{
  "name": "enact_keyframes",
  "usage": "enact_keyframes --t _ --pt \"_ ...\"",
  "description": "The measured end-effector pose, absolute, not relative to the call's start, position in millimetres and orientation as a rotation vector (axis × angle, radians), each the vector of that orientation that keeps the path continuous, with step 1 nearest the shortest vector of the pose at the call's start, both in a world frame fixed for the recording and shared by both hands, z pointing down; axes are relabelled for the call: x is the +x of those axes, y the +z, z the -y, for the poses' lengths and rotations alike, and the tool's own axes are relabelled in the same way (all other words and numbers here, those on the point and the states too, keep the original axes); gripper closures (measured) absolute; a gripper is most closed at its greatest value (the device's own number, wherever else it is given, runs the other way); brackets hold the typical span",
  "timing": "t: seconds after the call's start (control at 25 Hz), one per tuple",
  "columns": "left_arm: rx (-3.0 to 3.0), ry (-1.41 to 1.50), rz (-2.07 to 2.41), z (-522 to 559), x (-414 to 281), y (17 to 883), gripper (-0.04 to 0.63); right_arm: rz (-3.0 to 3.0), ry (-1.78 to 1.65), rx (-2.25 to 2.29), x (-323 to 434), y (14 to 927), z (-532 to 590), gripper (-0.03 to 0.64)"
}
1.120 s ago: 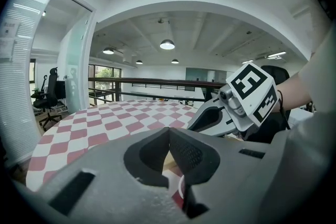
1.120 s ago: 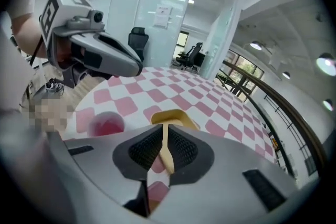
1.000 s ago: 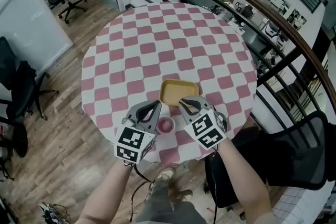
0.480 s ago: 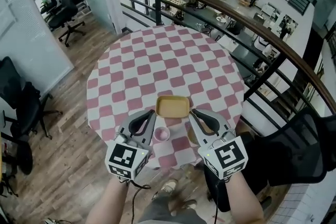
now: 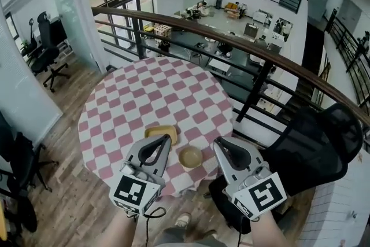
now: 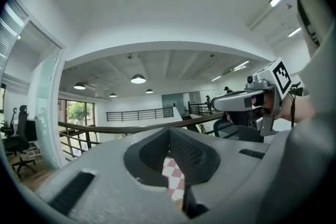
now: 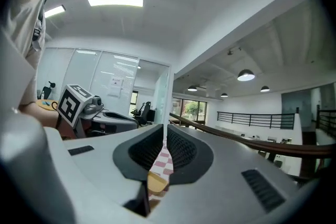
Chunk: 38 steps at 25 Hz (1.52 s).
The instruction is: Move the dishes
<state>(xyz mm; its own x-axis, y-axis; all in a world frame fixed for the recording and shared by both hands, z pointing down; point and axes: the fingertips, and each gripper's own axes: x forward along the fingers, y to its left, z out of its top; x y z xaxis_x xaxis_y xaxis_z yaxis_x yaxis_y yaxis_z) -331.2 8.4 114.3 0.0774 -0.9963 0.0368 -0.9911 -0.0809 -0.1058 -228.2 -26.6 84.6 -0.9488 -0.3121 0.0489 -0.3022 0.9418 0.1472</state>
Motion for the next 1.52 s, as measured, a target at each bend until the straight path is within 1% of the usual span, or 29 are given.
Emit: enact_keyframes --t 0.2,0.32,0.64,0.88,1.16,1.52 --pt "-2.317 -0.039 -1.922 -13.4 -259.3 49.4 0.581 3.005 -0.245 0.615 -150.3 41.9 16.5 0.583" --pt "-2.373 0.011 -1.805 -11.8 -217.2 26.7 0.583 2.988 -0.259 0.725 -105.1 27.1 12.0 0.584" --pt "-2.515 0.1 -1.557 -4.1 -116.7 10.7 0.583 2.919 -0.269 1.022 -1.8 6.4 -4.9 0.586" --pt "-2.585 0.161 -1.469 -11.7 -59.0 16.7 0.583 2.847 -0.232 1.162 56.3 18.6 -24.9 0.586" --pt "-2.693 0.146 -1.351 -25.7 -12.9 34.3 0.581 2.801 -0.152 1.281 93.6 30.0 -35.7 0.586" --pt "-2.677 0.149 -1.369 -37.7 -5.1 31.2 0.582 2.796 -0.171 1.263 101.9 28.0 -42.2 0.594"
